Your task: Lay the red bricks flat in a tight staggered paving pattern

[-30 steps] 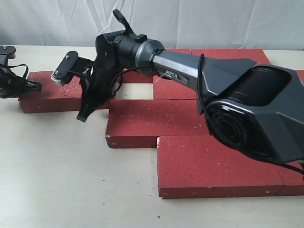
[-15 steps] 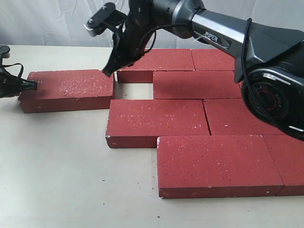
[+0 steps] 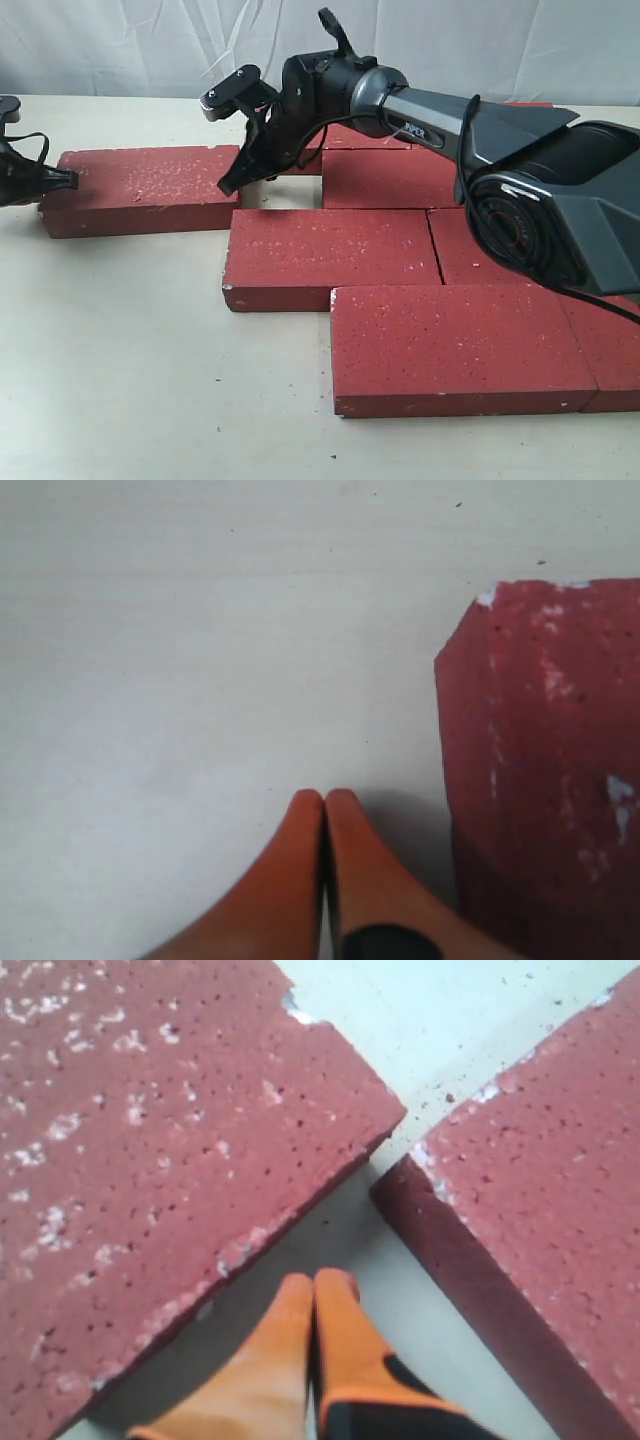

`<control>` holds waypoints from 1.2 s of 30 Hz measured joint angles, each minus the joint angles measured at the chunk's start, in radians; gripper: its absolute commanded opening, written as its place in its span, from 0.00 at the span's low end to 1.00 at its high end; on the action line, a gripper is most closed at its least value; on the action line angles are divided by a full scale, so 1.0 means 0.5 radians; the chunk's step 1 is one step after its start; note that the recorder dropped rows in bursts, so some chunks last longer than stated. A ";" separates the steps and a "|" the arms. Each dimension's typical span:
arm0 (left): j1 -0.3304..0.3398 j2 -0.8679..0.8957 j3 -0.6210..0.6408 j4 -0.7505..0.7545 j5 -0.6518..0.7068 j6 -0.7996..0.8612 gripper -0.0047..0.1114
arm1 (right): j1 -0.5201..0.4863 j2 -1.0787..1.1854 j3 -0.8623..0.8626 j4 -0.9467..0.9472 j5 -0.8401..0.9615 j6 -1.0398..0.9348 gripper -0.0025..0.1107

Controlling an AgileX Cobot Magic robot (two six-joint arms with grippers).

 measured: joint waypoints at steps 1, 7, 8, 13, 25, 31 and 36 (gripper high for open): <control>0.000 0.000 0.000 0.000 0.000 0.000 0.04 | 0.000 0.005 0.000 0.024 -0.012 0.000 0.01; 0.000 0.000 0.000 0.000 0.000 0.000 0.04 | 0.000 0.005 0.000 0.217 -0.025 -0.093 0.01; 0.000 0.000 0.000 0.000 0.000 0.000 0.04 | 0.000 0.005 0.000 0.249 -0.016 -0.107 0.01; 0.000 0.000 0.000 -0.003 0.000 0.000 0.04 | 0.000 0.005 0.000 0.292 0.012 -0.128 0.01; 0.000 0.000 0.000 -0.003 0.008 0.038 0.04 | 0.000 0.005 0.000 0.300 0.161 -0.152 0.01; -0.009 0.000 0.000 -0.003 0.012 0.062 0.04 | 0.000 -0.005 0.000 0.304 0.192 -0.172 0.01; -0.062 0.000 0.000 -0.003 0.005 0.142 0.04 | 0.000 -0.017 0.000 0.300 0.184 -0.187 0.01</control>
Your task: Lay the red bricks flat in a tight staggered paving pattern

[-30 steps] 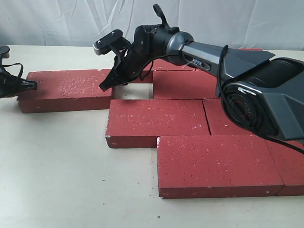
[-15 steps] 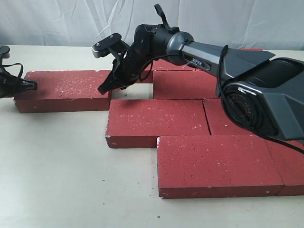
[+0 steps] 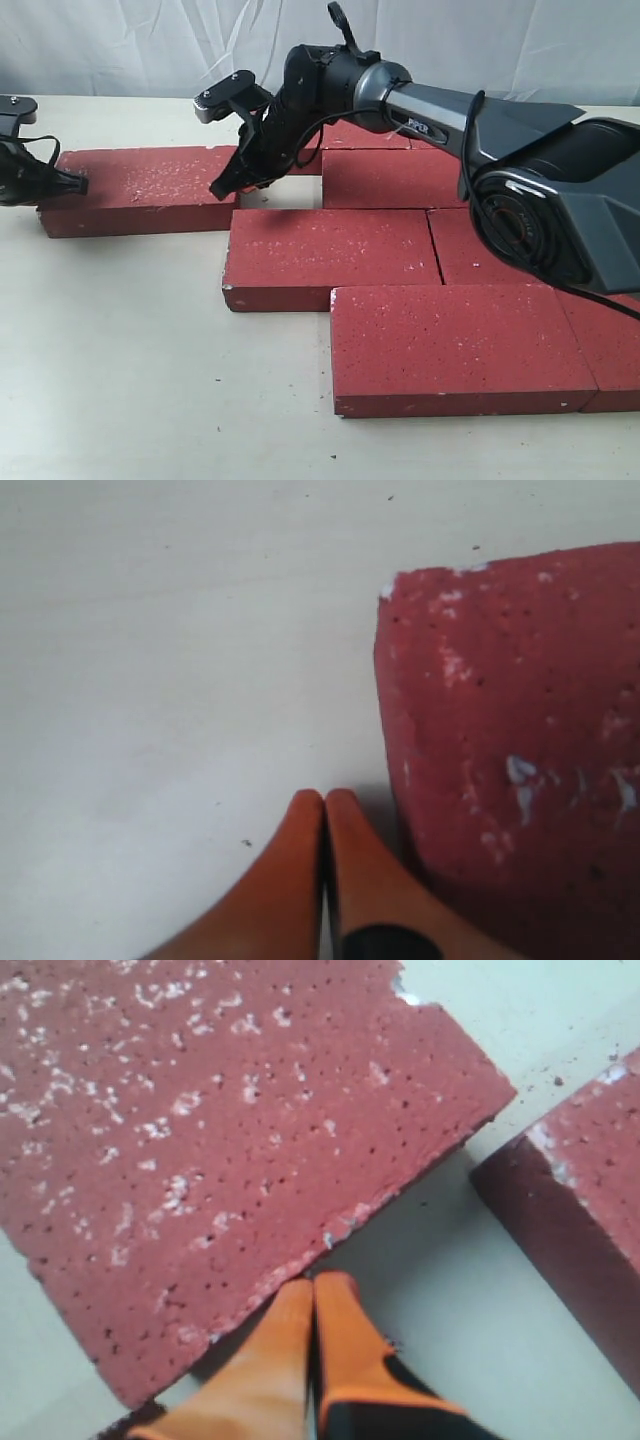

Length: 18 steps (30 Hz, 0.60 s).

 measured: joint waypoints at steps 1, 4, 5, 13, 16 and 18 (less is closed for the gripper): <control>-0.013 0.000 0.000 0.000 -0.004 0.010 0.04 | 0.000 0.000 0.000 0.000 0.000 -0.005 0.01; -0.031 0.000 0.000 0.004 -0.020 0.026 0.04 | -0.003 -0.007 0.000 -0.025 0.037 -0.008 0.01; -0.033 0.000 0.000 0.004 -0.020 0.031 0.04 | -0.003 -0.012 0.000 -0.025 0.052 -0.008 0.01; -0.033 0.000 0.000 0.004 -0.050 0.040 0.04 | 0.008 -0.104 0.000 -0.035 0.144 -0.029 0.01; -0.036 0.000 0.000 0.004 -0.050 0.040 0.04 | 0.020 -0.108 0.000 -0.104 0.190 -0.029 0.01; -0.036 0.000 0.000 0.004 -0.046 0.040 0.04 | 0.020 -0.108 0.000 -0.117 0.237 -0.029 0.01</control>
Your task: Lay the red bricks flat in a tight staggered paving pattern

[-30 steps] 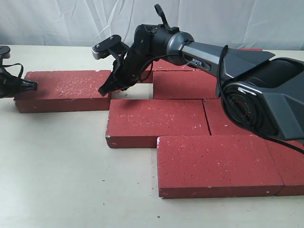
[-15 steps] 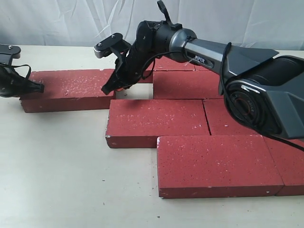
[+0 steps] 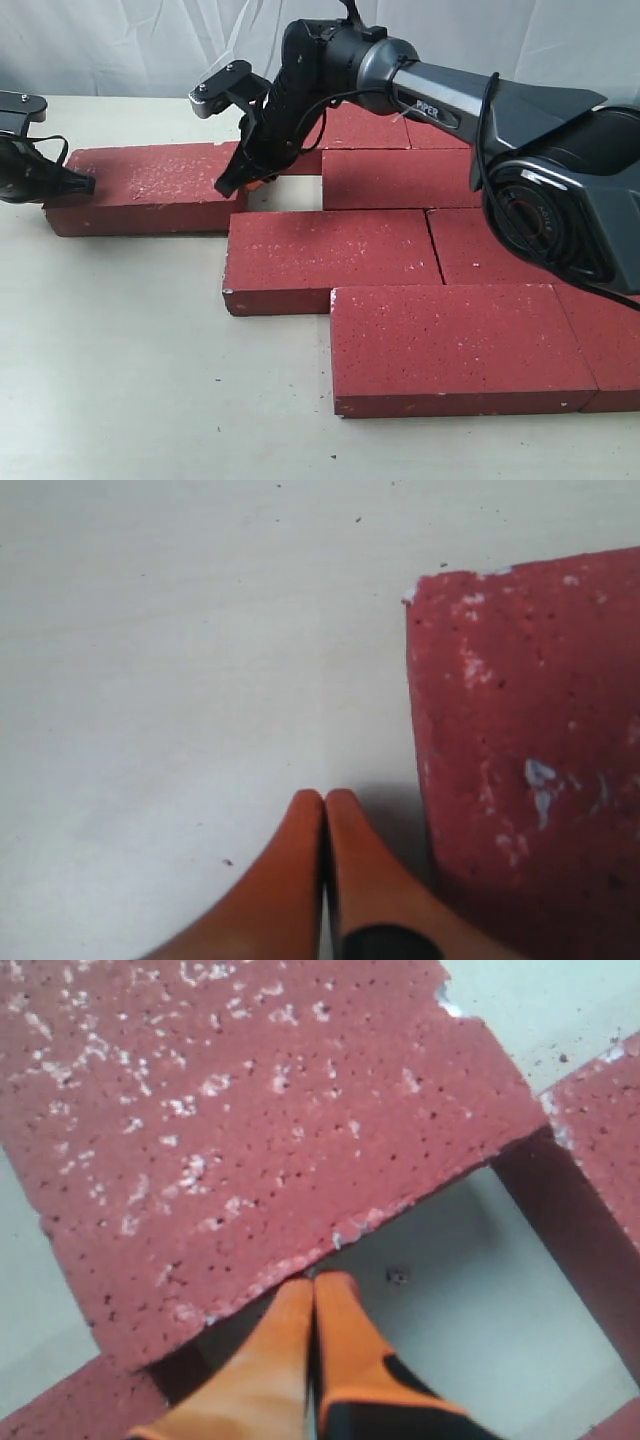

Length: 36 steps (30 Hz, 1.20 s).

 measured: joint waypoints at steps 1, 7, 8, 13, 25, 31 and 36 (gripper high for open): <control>0.000 0.000 0.000 0.000 0.000 0.000 0.04 | 0.003 0.000 0.000 -0.003 0.009 0.000 0.01; -0.013 0.000 0.000 0.000 0.011 0.000 0.04 | 0.012 0.000 0.000 -0.209 -0.021 0.045 0.01; -0.016 0.000 0.000 0.000 0.013 0.000 0.04 | 0.017 0.000 0.000 -0.283 -0.040 0.089 0.01; -0.016 0.000 0.000 0.000 0.016 0.000 0.04 | 0.017 0.000 0.000 -0.534 -0.038 0.226 0.01; -0.016 0.000 0.000 -0.004 0.033 -0.004 0.04 | 0.018 -0.195 0.000 -0.458 -0.078 0.244 0.01; -0.027 0.000 0.000 -0.061 0.040 -0.007 0.04 | -0.070 -0.242 0.000 -0.547 0.126 0.251 0.01; -0.085 0.000 0.000 -0.071 0.040 -0.007 0.04 | -0.174 -0.300 0.000 -0.492 0.308 0.259 0.01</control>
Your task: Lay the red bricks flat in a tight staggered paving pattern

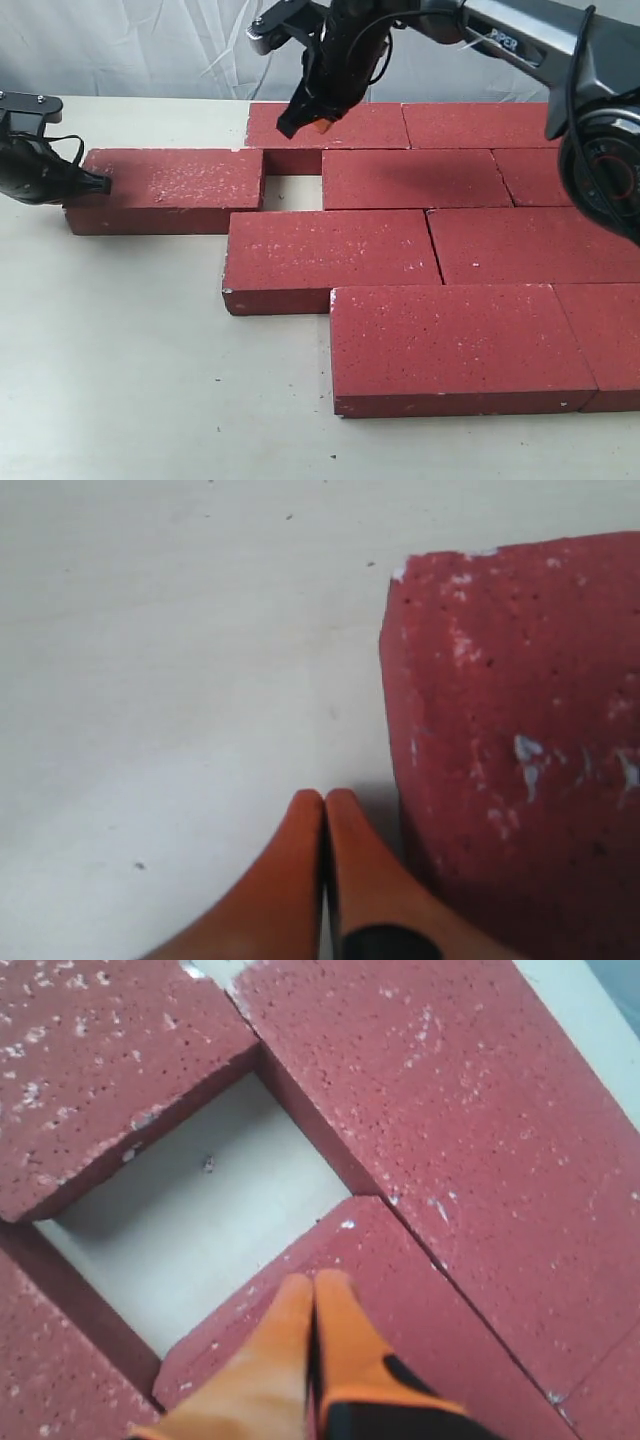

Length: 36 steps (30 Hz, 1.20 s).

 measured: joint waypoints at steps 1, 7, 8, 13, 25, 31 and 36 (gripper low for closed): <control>-0.010 0.000 0.000 0.000 0.000 0.000 0.04 | -0.014 -0.009 0.000 0.022 0.024 0.000 0.01; -0.052 0.000 0.000 -0.025 0.000 0.000 0.04 | -0.045 -0.042 0.000 0.158 0.130 0.006 0.01; -0.060 0.000 0.000 -0.029 0.000 0.000 0.04 | -0.045 -0.047 0.013 0.205 0.130 0.006 0.01; -0.121 0.000 0.000 -0.029 -0.008 0.000 0.04 | -0.041 -0.109 0.222 0.412 -0.011 -0.028 0.01; -0.265 0.000 0.000 -0.029 -0.051 0.000 0.04 | -0.041 -0.815 1.494 0.818 -0.598 -0.552 0.01; -0.335 0.000 0.000 -0.025 -0.087 0.000 0.04 | -0.041 -1.037 1.875 1.174 -0.569 -1.137 0.01; -0.383 0.000 0.000 -0.022 -0.095 0.000 0.04 | -0.018 -1.061 1.889 1.491 -0.456 -1.430 0.01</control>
